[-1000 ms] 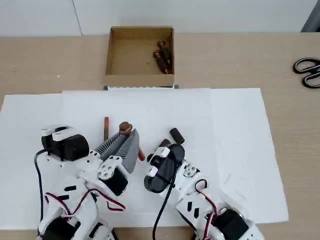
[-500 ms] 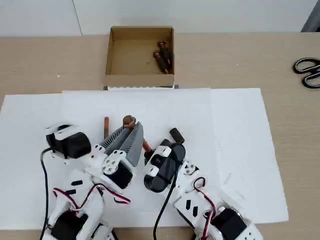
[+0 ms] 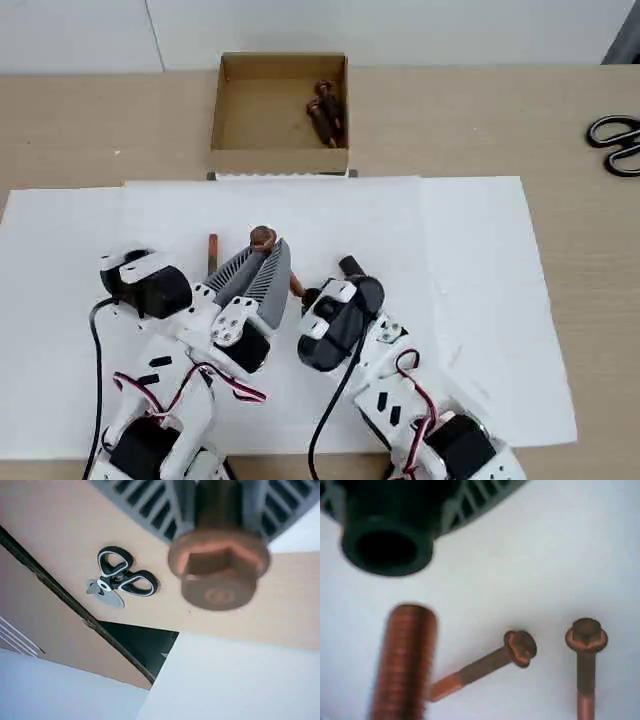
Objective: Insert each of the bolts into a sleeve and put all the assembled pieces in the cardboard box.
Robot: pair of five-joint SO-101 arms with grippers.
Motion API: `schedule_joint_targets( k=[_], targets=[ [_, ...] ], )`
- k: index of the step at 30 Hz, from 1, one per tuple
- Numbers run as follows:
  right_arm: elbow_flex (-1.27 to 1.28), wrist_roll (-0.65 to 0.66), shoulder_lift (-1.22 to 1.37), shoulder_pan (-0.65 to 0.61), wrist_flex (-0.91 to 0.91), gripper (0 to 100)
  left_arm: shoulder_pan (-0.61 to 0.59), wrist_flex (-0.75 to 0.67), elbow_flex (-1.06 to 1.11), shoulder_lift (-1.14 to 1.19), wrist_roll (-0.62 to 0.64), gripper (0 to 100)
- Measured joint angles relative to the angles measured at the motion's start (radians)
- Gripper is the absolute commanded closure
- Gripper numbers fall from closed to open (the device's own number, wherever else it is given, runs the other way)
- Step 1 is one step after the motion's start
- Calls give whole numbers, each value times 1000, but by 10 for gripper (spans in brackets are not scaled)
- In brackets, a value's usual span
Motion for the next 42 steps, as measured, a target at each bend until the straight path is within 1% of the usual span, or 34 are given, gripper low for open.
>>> schedule_joint_targets(
  k=[7, 16, 19, 29, 36, 42],
  targets=[
    [2, 2, 0, 5, -72, 995, 0, 0, 14, 0, 0, 995],
    [3, 2, 2, 6, -72, 995, -2, -57, 46, 0, 0, 995],
    [3, 2, 2, -15, -74, 995, -2, -84, 48, 0, 0, 995],
    [3, 2, 2, -25, -74, 995, 0, -84, 48, 0, 0, 995],
    [3, 2, 0, -23, -78, 995, 80, 5, 46, 0, -8, 995],
    [3, 2, 0, -23, -78, 995, 86, 38, 46, 0, -8, 995]
  ],
)
